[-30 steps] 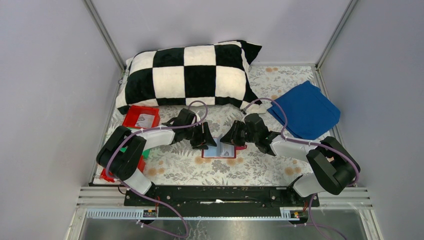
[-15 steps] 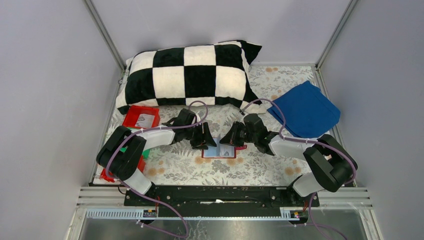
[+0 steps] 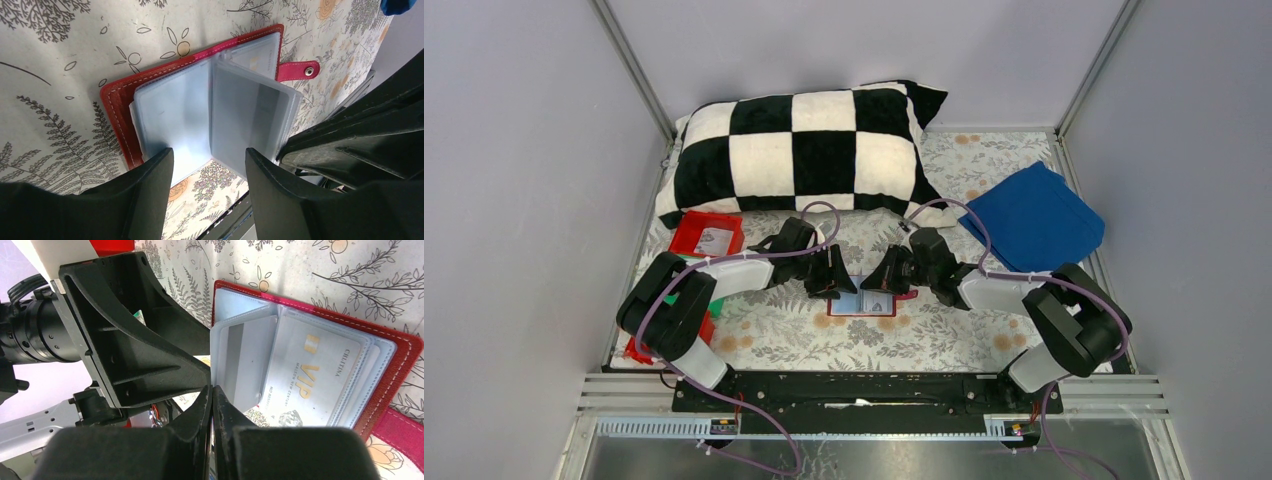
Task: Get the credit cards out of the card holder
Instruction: Remove the credit card from the card holder.
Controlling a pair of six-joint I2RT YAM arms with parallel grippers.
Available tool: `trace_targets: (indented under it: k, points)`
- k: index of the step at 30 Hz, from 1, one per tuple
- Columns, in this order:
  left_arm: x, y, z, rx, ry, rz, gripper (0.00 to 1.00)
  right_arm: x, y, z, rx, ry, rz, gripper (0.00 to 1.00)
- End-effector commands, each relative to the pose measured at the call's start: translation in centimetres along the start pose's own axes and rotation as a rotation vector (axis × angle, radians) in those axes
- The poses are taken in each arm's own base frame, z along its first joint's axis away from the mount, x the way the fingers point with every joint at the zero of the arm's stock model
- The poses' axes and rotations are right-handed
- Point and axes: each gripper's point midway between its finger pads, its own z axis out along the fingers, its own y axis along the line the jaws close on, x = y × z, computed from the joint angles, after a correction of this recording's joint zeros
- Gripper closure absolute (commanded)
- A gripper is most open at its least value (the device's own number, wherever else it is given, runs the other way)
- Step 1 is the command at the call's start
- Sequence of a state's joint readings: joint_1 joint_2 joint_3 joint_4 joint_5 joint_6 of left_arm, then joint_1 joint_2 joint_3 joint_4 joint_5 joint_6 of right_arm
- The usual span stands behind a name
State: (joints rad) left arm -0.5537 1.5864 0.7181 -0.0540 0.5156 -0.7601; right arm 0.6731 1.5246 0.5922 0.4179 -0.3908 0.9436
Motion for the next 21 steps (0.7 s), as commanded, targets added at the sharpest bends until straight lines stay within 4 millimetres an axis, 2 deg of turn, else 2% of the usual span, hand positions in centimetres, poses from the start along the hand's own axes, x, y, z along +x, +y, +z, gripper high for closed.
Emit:
trace_targets:
  k: [1, 6, 10, 13, 21]
  points:
    - [-0.6, -0.4, -0.5, 0.003, -0.041, 0.033, 0.41, -0.2, 1.9, 0.4, -0.063, 0.011, -0.028, 0.96]
    - [-0.6, -0.1, -0.8, -0.02, -0.042, 0.049, 0.4, -0.2, 1.8, 0.6, -0.057, 0.018, -0.028, 0.93]
    - [-0.5, 0.0, -0.9, -0.021, -0.037, 0.054, 0.4, 0.2, 0.6, 0.9, -0.007, 0.033, -0.014, 0.93]
    - [-0.4, 0.3, -0.9, -0.03, -0.031, 0.053, 0.4, 0.3, 0.0, 0.9, 0.014, 0.031, -0.001, 0.88]
    - [-0.6, 0.5, -0.9, -0.049, -0.029, 0.063, 0.4, 0.3, 0.0, 1.1, 0.018, 0.038, -0.007, 0.84]
